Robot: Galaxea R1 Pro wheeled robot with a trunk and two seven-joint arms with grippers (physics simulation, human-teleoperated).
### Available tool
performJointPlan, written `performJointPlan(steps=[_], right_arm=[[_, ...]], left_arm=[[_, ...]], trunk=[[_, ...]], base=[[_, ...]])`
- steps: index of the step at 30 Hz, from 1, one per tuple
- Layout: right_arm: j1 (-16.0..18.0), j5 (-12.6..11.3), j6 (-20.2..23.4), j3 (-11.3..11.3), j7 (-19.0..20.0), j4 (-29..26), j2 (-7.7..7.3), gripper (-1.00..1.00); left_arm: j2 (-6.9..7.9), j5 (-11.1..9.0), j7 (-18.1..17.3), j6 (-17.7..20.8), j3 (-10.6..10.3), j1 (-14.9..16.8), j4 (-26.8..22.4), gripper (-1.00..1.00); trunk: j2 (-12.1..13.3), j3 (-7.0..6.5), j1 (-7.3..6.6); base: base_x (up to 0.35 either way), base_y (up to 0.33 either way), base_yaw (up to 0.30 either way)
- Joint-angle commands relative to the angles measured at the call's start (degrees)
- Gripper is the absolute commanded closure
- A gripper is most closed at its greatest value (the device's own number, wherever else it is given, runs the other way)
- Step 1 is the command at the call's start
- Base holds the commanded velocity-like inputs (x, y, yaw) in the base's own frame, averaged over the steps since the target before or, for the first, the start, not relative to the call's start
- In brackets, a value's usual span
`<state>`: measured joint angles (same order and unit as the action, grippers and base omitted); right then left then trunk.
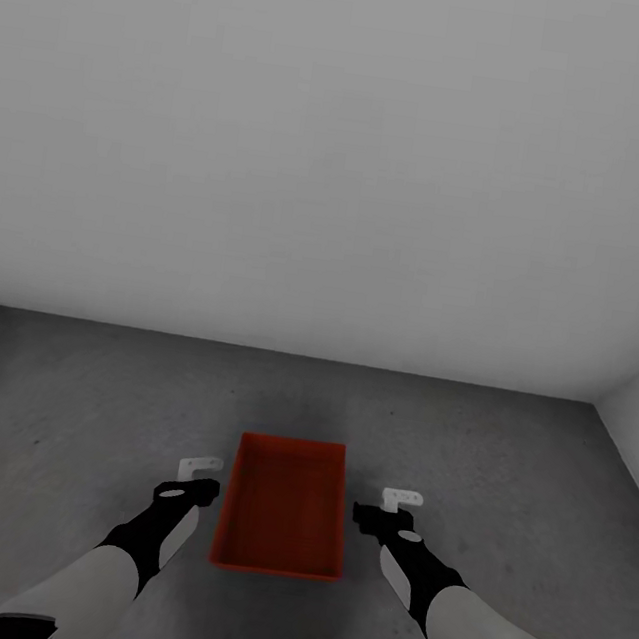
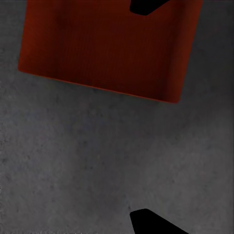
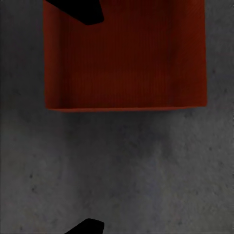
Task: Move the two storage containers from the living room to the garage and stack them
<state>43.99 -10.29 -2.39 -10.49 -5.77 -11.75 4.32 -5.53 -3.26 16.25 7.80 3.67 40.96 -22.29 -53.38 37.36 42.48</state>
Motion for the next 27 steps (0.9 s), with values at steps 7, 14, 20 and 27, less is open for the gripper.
performJointPlan(steps=[7, 14, 20, 27], right_arm=[[0.0, -0.6, -0.2, -0.5, -0.2, 0.1, -0.01, -1.0], [0.0, -0.6, -0.2, -0.5, -0.2, 0.1, -0.01, -1.0], [0.0, -0.6, -0.2, -0.5, -0.2, 0.1, -0.01, -1.0], [0.0, -0.6, -0.2, -0.5, -0.3, 0.1, -0.01, -1.0]], left_arm=[[-0.08, -0.3, 0.1, 0.3, 0.2, 0.0, -0.1, -1.0], [-0.09, -0.3, 0.1, 0.3, 0.2, 0.0, -0.1, -1.0], [-0.1, -0.3, 0.1, 0.3, 0.2, 0.0, -0.1, -1.0], [-0.1, -0.3, 0.1, 0.3, 0.2, 0.0, -0.1, -1.0]], trunk=[[2.8, -1.22, -1.54], [5.6, -2.48, -3.08], [8.0, -3.55, -4.39], [10.8, -4.81, -5.93]], base=[[0.0, 0.0, 0.0], [0.0, 0.0, 0.0], [0.0, 0.0, 0.0], [0.0, 0.0, 0.0]])
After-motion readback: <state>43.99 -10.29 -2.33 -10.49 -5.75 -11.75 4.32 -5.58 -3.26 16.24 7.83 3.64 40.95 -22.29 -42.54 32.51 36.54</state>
